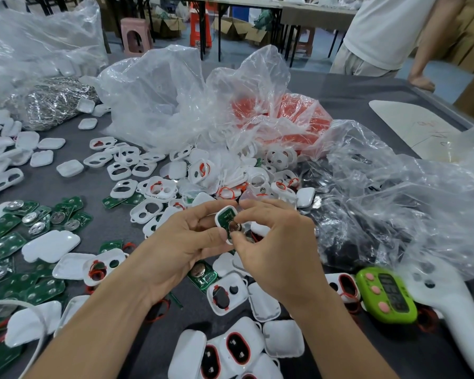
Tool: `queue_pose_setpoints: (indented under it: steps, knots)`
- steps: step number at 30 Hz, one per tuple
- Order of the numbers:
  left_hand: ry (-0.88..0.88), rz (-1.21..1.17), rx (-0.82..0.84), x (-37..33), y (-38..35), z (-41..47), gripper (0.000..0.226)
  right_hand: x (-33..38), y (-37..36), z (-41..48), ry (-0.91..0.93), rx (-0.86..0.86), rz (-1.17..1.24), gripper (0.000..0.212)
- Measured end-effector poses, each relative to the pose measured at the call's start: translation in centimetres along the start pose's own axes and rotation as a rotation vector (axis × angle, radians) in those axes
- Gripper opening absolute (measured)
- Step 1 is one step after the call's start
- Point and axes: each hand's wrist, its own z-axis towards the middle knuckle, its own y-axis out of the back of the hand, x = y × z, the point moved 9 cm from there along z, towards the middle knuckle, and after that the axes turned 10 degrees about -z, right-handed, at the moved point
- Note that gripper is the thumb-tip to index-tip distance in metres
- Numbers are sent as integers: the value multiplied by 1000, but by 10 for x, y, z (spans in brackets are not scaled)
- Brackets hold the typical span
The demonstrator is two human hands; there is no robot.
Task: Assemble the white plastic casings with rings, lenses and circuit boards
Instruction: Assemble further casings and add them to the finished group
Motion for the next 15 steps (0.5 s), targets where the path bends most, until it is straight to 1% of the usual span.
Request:
queue_pose_setpoints:
  steps: [8, 15]
  knots:
    - [-1, 5, 9, 0, -1, 0, 43, 1, -2, 0, -1, 12, -61, 17]
    - [-4, -37, -11, -2, -1, 0, 48, 1, 9, 3, -29, -6, -13, 19]
